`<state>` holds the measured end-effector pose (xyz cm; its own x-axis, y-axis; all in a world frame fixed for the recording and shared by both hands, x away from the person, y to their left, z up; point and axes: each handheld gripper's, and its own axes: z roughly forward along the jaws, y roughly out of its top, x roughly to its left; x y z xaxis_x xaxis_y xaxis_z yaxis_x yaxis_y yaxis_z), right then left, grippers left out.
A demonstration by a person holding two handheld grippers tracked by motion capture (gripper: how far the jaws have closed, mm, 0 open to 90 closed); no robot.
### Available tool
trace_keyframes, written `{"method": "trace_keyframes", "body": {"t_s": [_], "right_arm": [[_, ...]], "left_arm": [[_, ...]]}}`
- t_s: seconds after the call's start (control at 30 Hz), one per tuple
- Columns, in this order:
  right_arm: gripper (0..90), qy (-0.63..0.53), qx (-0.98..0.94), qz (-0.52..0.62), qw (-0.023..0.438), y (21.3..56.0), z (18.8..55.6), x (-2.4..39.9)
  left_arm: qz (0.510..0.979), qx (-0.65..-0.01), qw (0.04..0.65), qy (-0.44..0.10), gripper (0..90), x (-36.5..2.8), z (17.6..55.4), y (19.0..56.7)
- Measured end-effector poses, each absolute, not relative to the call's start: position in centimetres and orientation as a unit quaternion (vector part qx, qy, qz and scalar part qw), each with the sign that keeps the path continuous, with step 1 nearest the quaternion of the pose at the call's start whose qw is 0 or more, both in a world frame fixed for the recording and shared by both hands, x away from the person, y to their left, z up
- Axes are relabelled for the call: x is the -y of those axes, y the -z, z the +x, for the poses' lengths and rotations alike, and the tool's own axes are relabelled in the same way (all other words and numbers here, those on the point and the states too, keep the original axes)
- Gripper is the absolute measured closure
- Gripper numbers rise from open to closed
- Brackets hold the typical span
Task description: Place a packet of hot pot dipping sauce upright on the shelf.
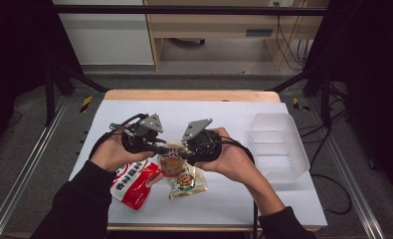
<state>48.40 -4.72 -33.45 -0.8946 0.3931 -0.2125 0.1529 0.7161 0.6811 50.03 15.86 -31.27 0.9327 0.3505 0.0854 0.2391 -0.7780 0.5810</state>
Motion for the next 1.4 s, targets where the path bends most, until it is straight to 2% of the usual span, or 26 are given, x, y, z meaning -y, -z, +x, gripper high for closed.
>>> {"method": "trace_keyframes", "body": {"t_s": [0.07, 0.1, 0.13, 0.17, 0.27, 0.33, 0.37, 0.4, 0.43, 0.5, 0.53, 0.57, 0.6, 0.63, 0.73, 0.87, 1.03, 1.13, 1.17, 1.37, 1.4], "right_arm": [[43.0, -0.342, -0.912, 0.145, 0.176, 33.4, 48.6, 4.7], [38.1, -0.334, -0.915, 0.136, 0.178, 33.3, 48.9, 4.6], [38.1, -0.334, -0.915, 0.136, 0.178, 33.3, 48.9, 4.6], [33.6, -0.326, -0.920, 0.129, 0.176, 33.2, 49.3, 4.5], [27.9, -0.313, -0.928, 0.125, 0.161, 33.1, 49.8, 4.3], [27.2, -0.310, -0.930, 0.120, 0.156, 33.0, 49.9, 4.3], [33.0, -0.308, -0.932, 0.118, 0.150, 33.0, 50.2, 4.2], [33.0, -0.308, -0.932, 0.118, 0.150, 33.0, 50.2, 4.2], [38.7, -0.305, -0.934, 0.112, 0.147, 33.0, 50.3, 4.0], [45.6, -0.304, -0.936, 0.103, 0.141, 33.1, 50.4, 3.8], [45.6, -0.304, -0.936, 0.103, 0.141, 33.1, 50.4, 3.8], [51.2, -0.307, -0.937, 0.101, 0.136, 33.1, 50.4, 3.4], [51.2, -0.307, -0.937, 0.101, 0.136, 33.1, 50.4, 3.4], [55.8, -0.307, -0.937, 0.096, 0.132, 33.1, 50.5, 3.2], [60.3, -0.311, -0.937, 0.093, 0.129, 33.1, 50.6, 3.0], [78.6, -0.312, -0.937, 0.094, 0.124, 33.0, 50.5, 2.7], [87.4, -0.308, -0.939, 0.095, 0.120, 32.8, 50.4, 2.6], [88.2, -0.299, -0.943, 0.098, 0.114, 32.5, 50.3, 2.6], [88.3, -0.298, -0.943, 0.098, 0.114, 32.4, 50.4, 2.6], [88.5, -0.286, -0.944, 0.109, 0.125, 31.3, 50.7, 3.6], [88.5, -0.286, -0.944, 0.109, 0.125, 31.3, 50.7, 3.6]], "left_arm": [[0.938, -0.157, 0.294, -0.094, 73.2, -15.9, 50.0, 31.3], [0.938, -0.156, 0.295, -0.094, 73.3, -15.9, 50.0, 31.3], [0.938, -0.156, 0.295, -0.094, 73.3, -15.9, 50.0, 31.3], [0.938, -0.155, 0.294, -0.093, 73.3, -16.0, 50.0, 31.2], [0.939, -0.153, 0.295, -0.094, 73.3, -16.0, 50.0, 31.2], [0.939, -0.152, 0.295, -0.093, 73.3, -16.1, 50.0, 31.3], [0.938, -0.152, 0.297, -0.092, 73.3, -16.1, 50.0, 31.2], [0.938, -0.152, 0.297, -0.092, 73.3, -16.1, 50.0, 31.2], [0.939, -0.149, 0.295, -0.092, 73.3, -16.0, 50.0, 31.2], [0.940, -0.148, 0.295, -0.090, 73.3, -16.0, 50.0, 31.3], [0.940, -0.148, 0.295, -0.090, 73.2, -16.0, 50.0, 31.3], [0.940, -0.148, 0.294, -0.091, 73.2, -15.9, 50.0, 31.3], [0.940, -0.148, 0.294, -0.091, 73.2, -15.9, 50.0, 31.3], [0.940, -0.147, 0.294, -0.091, 73.2, -15.9, 50.0, 31.3], [0.940, -0.146, 0.296, -0.090, 73.2, -16.0, 50.0, 31.3], [0.938, -0.148, 0.301, -0.090, 73.1, -16.2, 50.0, 31.2], [0.936, -0.155, 0.304, -0.087, 72.8, -16.3, 50.1, 31.6], [0.934, -0.156, 0.311, -0.081, 72.0, -16.3, 50.1, 31.7], [0.931, -0.161, 0.316, -0.082, 70.0, -16.3, 50.1, 31.7], [0.924, -0.169, 0.330, -0.090, 40.5, -16.6, 50.0, 31.4], [0.922, -0.173, 0.334, -0.093, 40.5, -16.7, 50.0, 31.4]]}}
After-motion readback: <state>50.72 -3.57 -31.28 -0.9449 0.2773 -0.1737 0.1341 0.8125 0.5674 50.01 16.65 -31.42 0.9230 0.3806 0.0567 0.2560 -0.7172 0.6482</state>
